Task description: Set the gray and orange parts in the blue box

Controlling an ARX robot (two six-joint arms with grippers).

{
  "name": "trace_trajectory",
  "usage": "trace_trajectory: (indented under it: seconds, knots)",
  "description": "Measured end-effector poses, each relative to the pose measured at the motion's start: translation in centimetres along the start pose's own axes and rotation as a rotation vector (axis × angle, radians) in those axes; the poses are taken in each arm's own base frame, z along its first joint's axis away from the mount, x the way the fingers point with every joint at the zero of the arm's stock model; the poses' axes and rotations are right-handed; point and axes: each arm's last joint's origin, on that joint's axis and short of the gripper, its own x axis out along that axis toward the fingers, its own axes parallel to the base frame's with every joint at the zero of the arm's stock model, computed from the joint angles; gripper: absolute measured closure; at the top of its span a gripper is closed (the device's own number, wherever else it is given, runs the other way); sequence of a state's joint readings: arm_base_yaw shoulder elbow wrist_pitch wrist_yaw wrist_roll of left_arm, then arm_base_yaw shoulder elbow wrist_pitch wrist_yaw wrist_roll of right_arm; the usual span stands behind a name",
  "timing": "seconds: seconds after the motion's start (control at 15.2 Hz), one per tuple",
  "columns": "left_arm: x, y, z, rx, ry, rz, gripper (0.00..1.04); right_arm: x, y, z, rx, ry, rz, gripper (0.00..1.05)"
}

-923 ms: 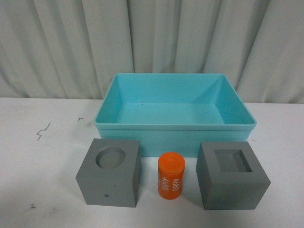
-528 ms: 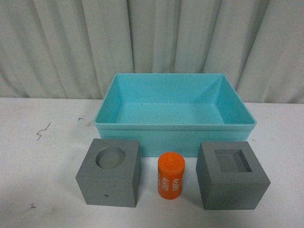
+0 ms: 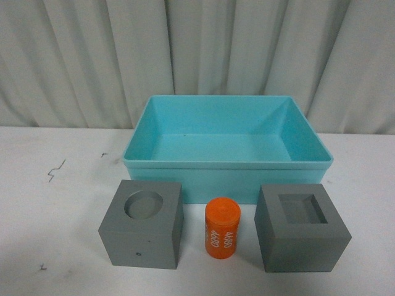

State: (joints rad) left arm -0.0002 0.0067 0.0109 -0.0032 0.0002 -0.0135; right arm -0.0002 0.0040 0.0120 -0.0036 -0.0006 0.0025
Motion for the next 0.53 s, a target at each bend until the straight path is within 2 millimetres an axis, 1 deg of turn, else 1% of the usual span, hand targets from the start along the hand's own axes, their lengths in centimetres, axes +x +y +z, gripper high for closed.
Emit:
trace_trajectory:
  seconds: [0.53]
  knots:
    - [0.00,0.00,0.00,0.000,0.000,0.000,0.07,0.00,0.00,0.00,0.000,0.000,0.000,0.06]
